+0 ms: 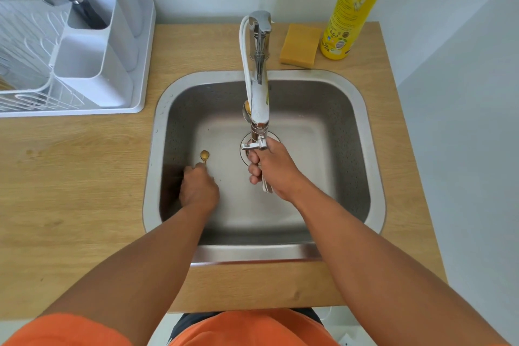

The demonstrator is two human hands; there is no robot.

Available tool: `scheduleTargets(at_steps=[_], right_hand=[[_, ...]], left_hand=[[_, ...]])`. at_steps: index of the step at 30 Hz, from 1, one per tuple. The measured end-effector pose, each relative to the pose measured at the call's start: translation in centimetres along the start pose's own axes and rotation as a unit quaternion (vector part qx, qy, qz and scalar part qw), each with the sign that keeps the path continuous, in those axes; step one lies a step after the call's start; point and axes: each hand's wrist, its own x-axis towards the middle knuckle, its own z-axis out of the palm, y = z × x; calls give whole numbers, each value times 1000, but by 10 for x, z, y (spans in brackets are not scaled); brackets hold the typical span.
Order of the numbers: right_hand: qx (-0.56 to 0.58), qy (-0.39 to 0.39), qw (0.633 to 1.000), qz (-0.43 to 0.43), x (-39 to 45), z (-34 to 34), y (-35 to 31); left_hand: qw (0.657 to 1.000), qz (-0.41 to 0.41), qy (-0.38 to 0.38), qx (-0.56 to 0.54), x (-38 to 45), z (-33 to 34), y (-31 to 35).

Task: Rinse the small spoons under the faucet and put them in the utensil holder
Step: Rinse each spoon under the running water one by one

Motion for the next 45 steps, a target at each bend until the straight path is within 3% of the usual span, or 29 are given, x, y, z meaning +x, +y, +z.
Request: scheduleTargets(at_steps=[8, 16, 20, 24, 30, 36, 40, 43, 45], right_hand=[[-11, 45, 998, 44, -9, -22, 36], [-8, 64, 994, 87, -16, -31, 57], [-14, 75, 993, 95, -19, -33, 61], [-32, 93, 990, 101, -19, -34, 59], [-45, 118, 986, 109, -20, -31, 51], [-129, 167, 973, 92, -19, -27, 47], [-242, 190, 950, 54, -23, -30, 50], [-307, 202, 929, 41, -29, -33, 52], [-331, 205, 920, 38, -33, -34, 52]], left_hand=[[995, -63, -5, -77, 1, 4, -3], [984, -89, -106, -112, 6, 4, 6], [947, -142, -156, -242, -1, 4, 24], [915, -137, -198, -323, -14, 3, 44], [837, -130, -251, -468, -30, 8, 63], [799, -115, -267, -526, -40, 15, 72], [822, -85, -259, -500, -39, 12, 76], [825, -83, -211, -518, -33, 7, 79], [844, -68, -180, -500, -27, 4, 80]])
